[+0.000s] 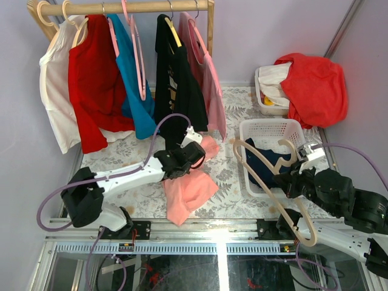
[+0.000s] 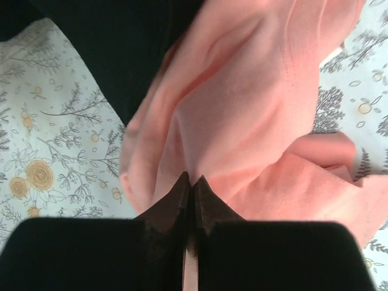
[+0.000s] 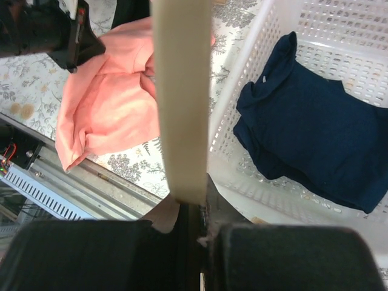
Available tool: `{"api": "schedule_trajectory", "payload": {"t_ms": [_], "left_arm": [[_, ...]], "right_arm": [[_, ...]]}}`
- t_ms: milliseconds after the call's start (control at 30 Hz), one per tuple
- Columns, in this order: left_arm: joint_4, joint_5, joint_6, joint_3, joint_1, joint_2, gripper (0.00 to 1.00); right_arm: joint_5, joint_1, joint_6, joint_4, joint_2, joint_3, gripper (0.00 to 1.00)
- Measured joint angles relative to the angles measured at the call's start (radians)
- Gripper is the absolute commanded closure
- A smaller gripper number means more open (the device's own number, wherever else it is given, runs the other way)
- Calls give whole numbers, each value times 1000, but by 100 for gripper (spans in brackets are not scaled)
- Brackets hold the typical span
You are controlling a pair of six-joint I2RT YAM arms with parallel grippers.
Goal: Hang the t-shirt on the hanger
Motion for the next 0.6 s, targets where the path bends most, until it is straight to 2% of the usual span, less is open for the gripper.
{"api": "schedule_trajectory", "payload": {"t_ms": [200,367,600], "left_arm": [[-16,30,-3,9,6,-169,100],[-45,54,-6,90,6,-307,100],[-67,69,-5,148,6,-322,100]], "right_arm": [[-70,0,-4,53,-5,-48,100],[-169,0,-23,104,-5,-80,100],[-316,0,-40,202,-2,-136,100]]}}
